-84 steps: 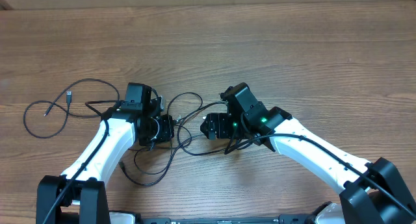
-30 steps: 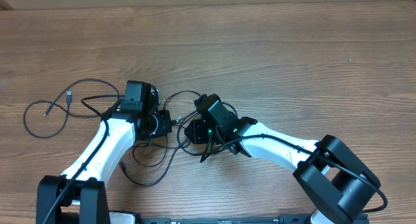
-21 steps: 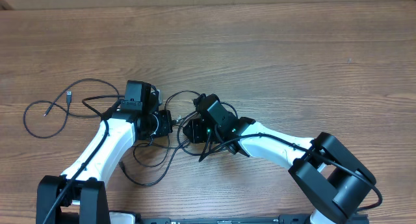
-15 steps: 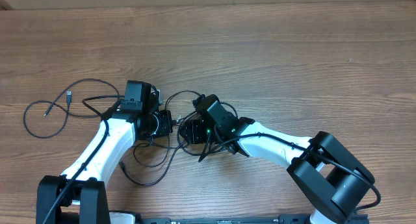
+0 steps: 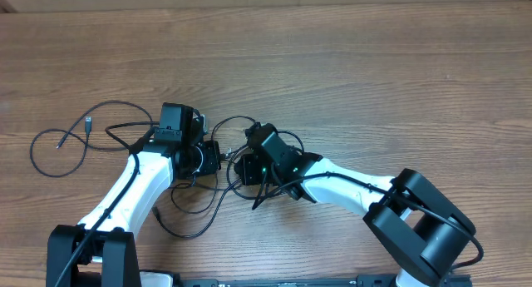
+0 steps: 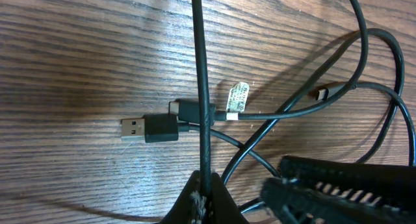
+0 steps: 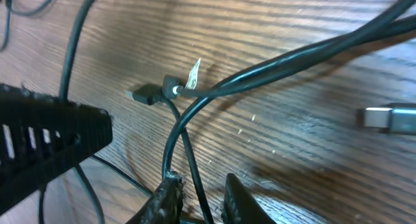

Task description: Untangle cables

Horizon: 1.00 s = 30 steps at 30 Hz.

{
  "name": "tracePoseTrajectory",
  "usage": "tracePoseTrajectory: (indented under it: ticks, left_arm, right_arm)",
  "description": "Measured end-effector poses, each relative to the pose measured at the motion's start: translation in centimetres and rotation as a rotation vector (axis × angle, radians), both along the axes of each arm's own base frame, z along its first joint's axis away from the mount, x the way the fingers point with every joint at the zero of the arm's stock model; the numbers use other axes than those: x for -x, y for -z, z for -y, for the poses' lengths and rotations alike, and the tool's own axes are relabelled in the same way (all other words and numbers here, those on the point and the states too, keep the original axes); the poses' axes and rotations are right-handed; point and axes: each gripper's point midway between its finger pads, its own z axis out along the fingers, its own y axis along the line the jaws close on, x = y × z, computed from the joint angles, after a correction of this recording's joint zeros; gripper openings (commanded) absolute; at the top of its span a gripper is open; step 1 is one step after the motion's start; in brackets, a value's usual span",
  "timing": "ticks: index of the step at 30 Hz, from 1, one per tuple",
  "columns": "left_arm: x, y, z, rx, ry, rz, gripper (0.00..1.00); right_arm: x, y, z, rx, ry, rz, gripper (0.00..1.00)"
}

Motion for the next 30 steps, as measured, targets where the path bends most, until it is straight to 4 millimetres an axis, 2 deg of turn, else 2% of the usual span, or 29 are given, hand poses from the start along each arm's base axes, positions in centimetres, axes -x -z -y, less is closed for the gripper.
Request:
tracePoseTrajectory:
  ticks: [1, 3, 4, 13, 16, 22, 24, 26, 30]
  left_arm:
    - [0.0, 0.0, 0.0, 0.002, 0.001, 0.0, 0.04]
    - [0.0, 0.0, 0.0, 0.003, 0.001, 0.0, 0.04]
    - [0.0, 0.0, 0.0, 0.003, 0.001, 0.0, 0.04]
    - [0.0, 0.0, 0.1, 0.005, 0.002, 0.001, 0.04]
    - [-0.3, -0.1, 0.1, 0.007, 0.002, 0.013, 0.04]
    - [-1.0, -0.4, 0.2, 0.012, 0.002, 0.045, 0.04]
    - [-1.2, -0.4, 0.3, 0.013, 0.002, 0.052, 0.04]
    - [-1.2, -0.5, 0.3, 0.013, 0.002, 0.056, 0.04]
    - [-1.3, -0.5, 0.3, 0.014, 0.002, 0.058, 0.04]
  right_arm:
    - [0.1, 0.2, -0.1, 0.003, -0.001, 0.002, 0.17]
    - [0.1, 0.6, -0.2, 0.009, -0.002, 0.001, 0.06]
    - [0.1, 0.8, -0.2, 0.012, -0.001, 0.002, 0.04]
    - [0.4, 0.8, 0.3, 0.013, -0.018, -0.027, 0.04]
    - [0.6, -0.4, 1.4, 0.02, -0.02, -0.046, 0.04]
    - [0.6, -5.6, 2.6, -0.028, -0.011, 0.0, 0.04]
    - [0.9, -6.5, 2.7, -0.037, -0.012, 0.006, 0.04]
    - [1.1, -6.8, 2.9, -0.037, -0.004, -0.006, 0.04]
    - [2.2, -5.5, 4.2, 0.016, 0.05, -0.099, 0.04]
